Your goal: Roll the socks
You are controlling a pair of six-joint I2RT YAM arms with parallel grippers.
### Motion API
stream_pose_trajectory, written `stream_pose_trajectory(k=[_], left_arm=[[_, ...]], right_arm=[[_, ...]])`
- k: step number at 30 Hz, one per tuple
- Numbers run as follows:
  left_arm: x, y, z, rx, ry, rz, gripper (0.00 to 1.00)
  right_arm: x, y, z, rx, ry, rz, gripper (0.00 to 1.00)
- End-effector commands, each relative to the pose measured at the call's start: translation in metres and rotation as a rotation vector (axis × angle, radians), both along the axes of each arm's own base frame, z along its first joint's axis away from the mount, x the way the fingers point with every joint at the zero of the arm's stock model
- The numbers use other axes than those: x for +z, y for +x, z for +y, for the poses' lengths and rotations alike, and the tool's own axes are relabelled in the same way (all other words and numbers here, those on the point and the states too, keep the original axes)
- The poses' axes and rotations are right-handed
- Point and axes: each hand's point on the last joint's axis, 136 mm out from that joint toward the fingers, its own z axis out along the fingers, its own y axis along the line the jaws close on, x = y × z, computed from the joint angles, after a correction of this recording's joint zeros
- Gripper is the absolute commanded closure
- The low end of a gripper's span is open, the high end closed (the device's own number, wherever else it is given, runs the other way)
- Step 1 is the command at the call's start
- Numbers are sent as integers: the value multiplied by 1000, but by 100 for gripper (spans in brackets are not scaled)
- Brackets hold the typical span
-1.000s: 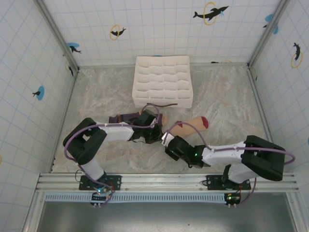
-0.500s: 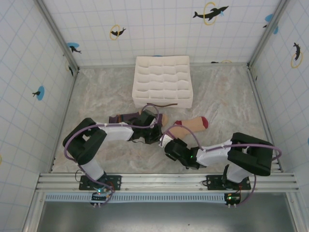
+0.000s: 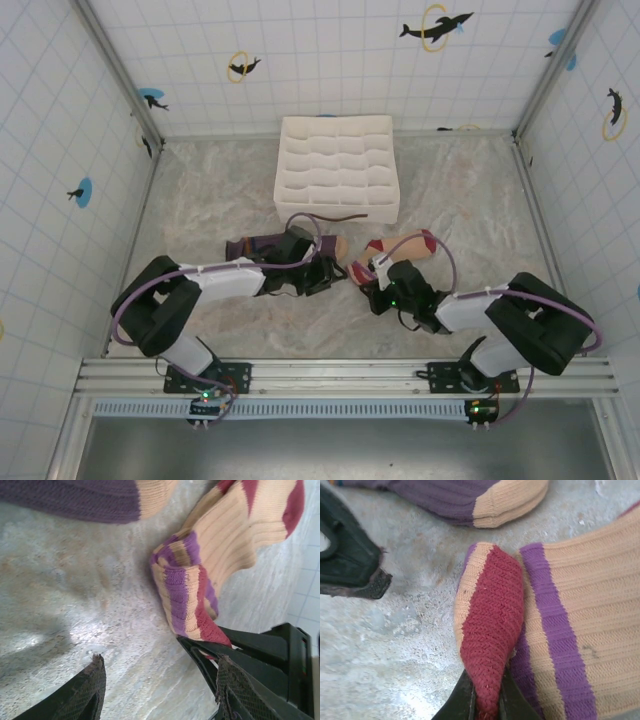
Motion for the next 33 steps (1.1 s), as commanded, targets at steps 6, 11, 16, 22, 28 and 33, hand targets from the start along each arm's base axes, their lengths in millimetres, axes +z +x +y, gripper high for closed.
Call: stream_pose_trajectory(k=[6, 11, 16, 22, 28, 33], left_arm=[[10, 8, -7, -22, -57, -71, 41], [2, 11, -15, -29, -74, -57, 44], [-2, 17, -26, -38, -77, -57, 45], [-6, 27, -34, -22, -61, -80, 46], [-15, 32, -42, -20, -52, -90, 52], [-28, 28, -48, -25, -29, -67, 60]], right_arm=[[23, -5, 7, -21, 397, 369, 100], [12, 9, 4, -105, 438, 515, 100], [-9, 13, -7, -218, 415, 620, 100], [-20, 12, -14, -298, 422, 704, 100], [-23, 12, -15, -321, 434, 739, 100], [-23, 13, -17, -337, 442, 747, 100]])
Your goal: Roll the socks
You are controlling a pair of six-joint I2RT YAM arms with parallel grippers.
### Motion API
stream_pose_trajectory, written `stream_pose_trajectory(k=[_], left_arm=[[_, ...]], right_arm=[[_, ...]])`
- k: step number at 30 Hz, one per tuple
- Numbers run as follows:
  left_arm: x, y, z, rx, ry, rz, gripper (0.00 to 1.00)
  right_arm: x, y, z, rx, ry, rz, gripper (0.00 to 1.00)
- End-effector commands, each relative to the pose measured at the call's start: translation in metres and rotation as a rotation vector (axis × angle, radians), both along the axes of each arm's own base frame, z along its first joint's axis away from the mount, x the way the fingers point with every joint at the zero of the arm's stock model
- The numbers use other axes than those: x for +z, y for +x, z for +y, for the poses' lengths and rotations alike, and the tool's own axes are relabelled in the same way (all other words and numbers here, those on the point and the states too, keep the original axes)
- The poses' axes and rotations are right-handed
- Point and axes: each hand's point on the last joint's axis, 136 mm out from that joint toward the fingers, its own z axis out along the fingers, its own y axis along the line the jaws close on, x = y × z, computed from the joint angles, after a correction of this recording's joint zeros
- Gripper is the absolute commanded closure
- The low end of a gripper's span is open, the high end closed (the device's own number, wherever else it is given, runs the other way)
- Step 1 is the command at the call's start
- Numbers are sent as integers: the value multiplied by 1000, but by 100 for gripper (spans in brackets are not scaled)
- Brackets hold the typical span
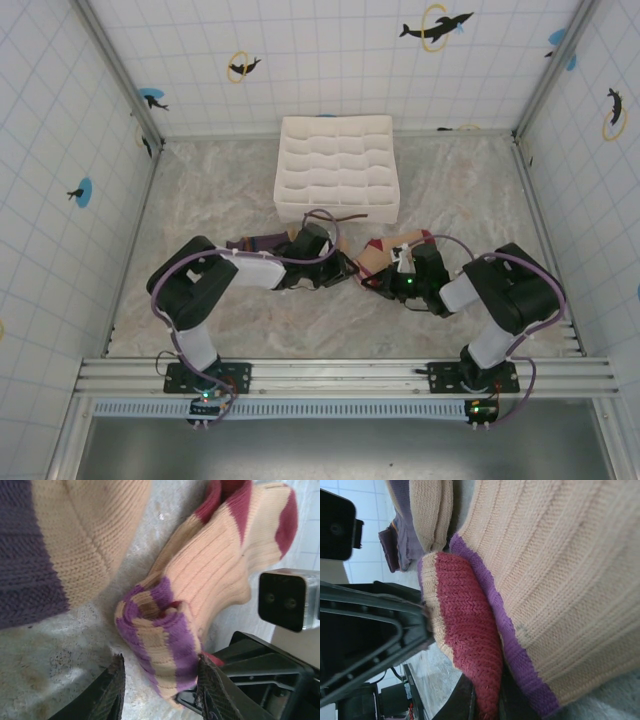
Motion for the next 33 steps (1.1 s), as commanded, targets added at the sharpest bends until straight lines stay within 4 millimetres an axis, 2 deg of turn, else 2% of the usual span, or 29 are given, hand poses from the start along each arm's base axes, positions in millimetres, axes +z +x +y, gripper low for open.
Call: stream_pose_trajectory(k=[1, 6, 11, 13, 14, 16, 21, 25, 33], left_arm=[[-4, 3, -7, 4, 9, -19, 60], [-19, 1, -6, 25, 38, 12, 65], [-28, 3, -5, 47, 73, 44, 88], [-30, 4, -5, 38, 82, 51, 97], [-30, 4, -3, 37, 89, 56, 100], [-31, 3, 3, 33, 113, 68, 100], [-24, 0, 22, 24, 144, 88, 100], [-19, -6, 30, -3, 155, 110, 100], [-12, -20, 30, -41, 123, 154, 100]], right_arm=[[-19, -2, -9, -52, -49, 84, 100], [-12, 4, -4, -47, -16, 56, 100], [-7, 6, -5, -55, -4, 36, 100], [-4, 7, -4, -46, -9, 14, 92], [-1, 8, -2, -30, -12, -3, 86], [5, 9, 0, 12, -37, -39, 69], [13, 11, -9, 58, -234, -168, 43], [23, 12, -11, 116, -406, -285, 31], [48, 1, 3, 287, -797, -720, 25]])
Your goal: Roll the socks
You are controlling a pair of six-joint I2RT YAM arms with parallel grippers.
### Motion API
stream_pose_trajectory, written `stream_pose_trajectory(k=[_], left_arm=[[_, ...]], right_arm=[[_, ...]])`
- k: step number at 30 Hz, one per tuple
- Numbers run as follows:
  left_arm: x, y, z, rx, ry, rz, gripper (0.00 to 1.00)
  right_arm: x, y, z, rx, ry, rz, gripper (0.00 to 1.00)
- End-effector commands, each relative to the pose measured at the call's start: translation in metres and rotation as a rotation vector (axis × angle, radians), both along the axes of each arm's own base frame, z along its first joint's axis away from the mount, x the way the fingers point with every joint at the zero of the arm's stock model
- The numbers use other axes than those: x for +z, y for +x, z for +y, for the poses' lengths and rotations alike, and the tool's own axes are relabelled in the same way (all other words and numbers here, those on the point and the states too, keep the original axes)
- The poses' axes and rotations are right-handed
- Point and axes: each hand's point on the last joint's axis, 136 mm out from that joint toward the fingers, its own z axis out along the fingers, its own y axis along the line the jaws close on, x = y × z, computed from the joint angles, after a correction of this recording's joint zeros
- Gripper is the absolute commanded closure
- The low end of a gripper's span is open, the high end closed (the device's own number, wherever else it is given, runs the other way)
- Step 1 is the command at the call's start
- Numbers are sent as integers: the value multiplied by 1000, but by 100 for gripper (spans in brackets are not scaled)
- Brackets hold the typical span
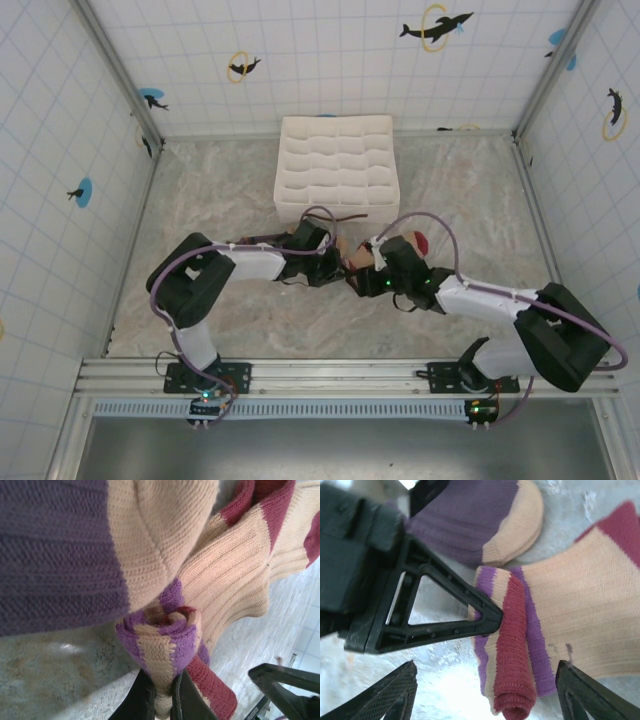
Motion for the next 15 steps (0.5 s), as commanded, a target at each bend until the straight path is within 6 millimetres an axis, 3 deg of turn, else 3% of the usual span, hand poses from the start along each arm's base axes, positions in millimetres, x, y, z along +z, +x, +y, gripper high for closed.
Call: stream_pose_trajectory(k=[1, 11, 15], left_arm=[[-7, -21, 15, -39, 47, 56, 100], [-8, -31, 23, -64, 61, 59, 100], [-7, -28, 21, -75, 78, 67, 100]], right_arm=[[1, 5, -17, 46, -281, -236, 25], [-1, -26, 13, 241, -469, -628, 31], [-11, -19, 13, 243, -552, -670, 34]])
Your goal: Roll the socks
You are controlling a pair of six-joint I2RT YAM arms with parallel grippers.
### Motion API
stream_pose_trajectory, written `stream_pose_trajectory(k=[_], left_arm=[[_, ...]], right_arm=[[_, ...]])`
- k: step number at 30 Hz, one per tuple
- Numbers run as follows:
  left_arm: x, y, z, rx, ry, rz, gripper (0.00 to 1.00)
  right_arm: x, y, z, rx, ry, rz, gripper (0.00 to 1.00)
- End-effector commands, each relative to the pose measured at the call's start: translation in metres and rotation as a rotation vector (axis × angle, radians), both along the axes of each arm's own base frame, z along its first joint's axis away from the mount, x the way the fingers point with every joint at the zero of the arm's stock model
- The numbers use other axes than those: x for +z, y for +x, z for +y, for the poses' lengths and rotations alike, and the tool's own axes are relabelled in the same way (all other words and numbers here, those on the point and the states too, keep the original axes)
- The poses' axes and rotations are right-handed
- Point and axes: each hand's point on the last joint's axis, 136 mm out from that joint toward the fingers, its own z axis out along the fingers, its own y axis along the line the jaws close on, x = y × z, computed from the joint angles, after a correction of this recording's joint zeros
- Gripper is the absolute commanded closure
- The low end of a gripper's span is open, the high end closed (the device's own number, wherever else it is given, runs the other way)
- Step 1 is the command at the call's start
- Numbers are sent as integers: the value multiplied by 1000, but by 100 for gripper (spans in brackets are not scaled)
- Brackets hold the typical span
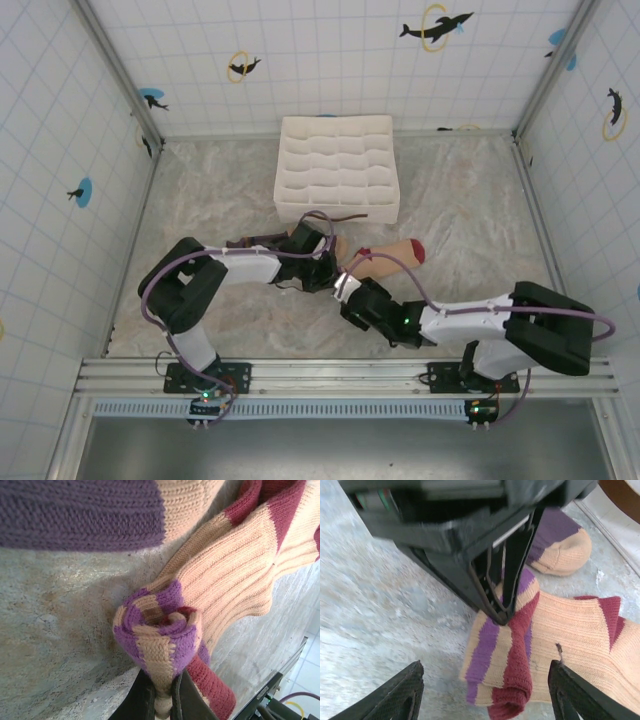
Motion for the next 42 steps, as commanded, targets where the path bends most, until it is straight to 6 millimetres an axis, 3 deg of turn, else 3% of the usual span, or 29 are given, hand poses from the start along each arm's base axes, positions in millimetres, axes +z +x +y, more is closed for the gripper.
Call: stream_pose_trajectory(k=[1, 15, 19, 22, 24, 29, 35, 42], left_arm=[[-7, -7, 7, -24, 47, 39, 100], [-8, -4, 3, 0, 33, 45, 100], [-8, -6, 5, -1, 31, 41, 100], [-8, -6, 7, 3, 28, 31, 84], [-5, -5, 8, 9, 25, 19, 64], [4, -2, 7, 8, 10, -11, 41], [22, 5, 4, 15, -36, -88, 36], [28, 6, 3, 46, -107, -126, 36]], right_arm=[[5, 18, -3, -35, -54, -132, 34], [-17, 22, 2, -33, -43, -157, 45], [-27, 21, 1, -39, -37, -121, 63], [-35, 19, -4, -49, -7, -64, 83], [-40, 16, -8, -55, 18, -16, 93], [-52, 7, -16, -56, 130, 153, 100], [-53, 2, -21, -86, 362, 411, 100], [-48, 8, -27, -153, 590, 636, 100]])
